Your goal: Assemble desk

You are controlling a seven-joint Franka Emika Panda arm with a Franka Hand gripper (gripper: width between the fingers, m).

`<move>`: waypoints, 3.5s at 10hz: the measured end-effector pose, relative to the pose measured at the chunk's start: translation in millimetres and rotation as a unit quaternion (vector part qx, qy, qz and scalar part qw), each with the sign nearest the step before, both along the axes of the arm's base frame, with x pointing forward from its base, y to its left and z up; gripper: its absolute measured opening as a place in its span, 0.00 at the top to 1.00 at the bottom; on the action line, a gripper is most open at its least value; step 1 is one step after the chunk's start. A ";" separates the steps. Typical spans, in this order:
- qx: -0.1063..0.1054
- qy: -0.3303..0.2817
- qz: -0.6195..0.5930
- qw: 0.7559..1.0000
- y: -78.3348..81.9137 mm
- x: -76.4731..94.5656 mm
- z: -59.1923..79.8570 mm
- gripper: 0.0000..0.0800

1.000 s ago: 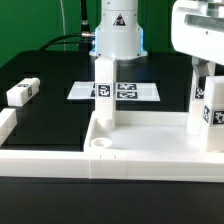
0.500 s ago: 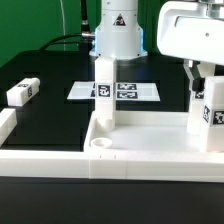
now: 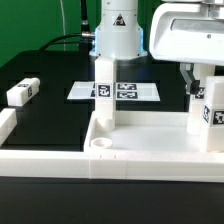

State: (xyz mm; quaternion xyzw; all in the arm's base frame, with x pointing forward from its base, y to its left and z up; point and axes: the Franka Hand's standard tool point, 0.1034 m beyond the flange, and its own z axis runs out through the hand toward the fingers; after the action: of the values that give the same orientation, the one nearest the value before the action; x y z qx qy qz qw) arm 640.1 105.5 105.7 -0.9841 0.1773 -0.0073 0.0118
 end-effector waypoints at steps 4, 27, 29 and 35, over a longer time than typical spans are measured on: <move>-0.005 -0.002 0.121 0.993 -4.0 0.6 0.0 0.19; 0.024 0.005 -0.334 0.942 -7.8 1.1 -0.9 0.64; 0.030 0.010 -0.405 0.914 -8.0 0.9 -1.1 0.64; 0.030 0.011 -0.414 0.910 -6.4 0.4 -2.0 0.21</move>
Offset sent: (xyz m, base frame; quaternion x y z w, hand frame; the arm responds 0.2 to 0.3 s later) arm 0.0000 0.0012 -0.0002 -0.0022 0.0017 -0.1940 0.9810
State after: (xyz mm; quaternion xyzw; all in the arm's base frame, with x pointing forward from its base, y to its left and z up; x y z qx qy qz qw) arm 640.5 99.1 103.7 -0.8217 0.5688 0.0047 0.0352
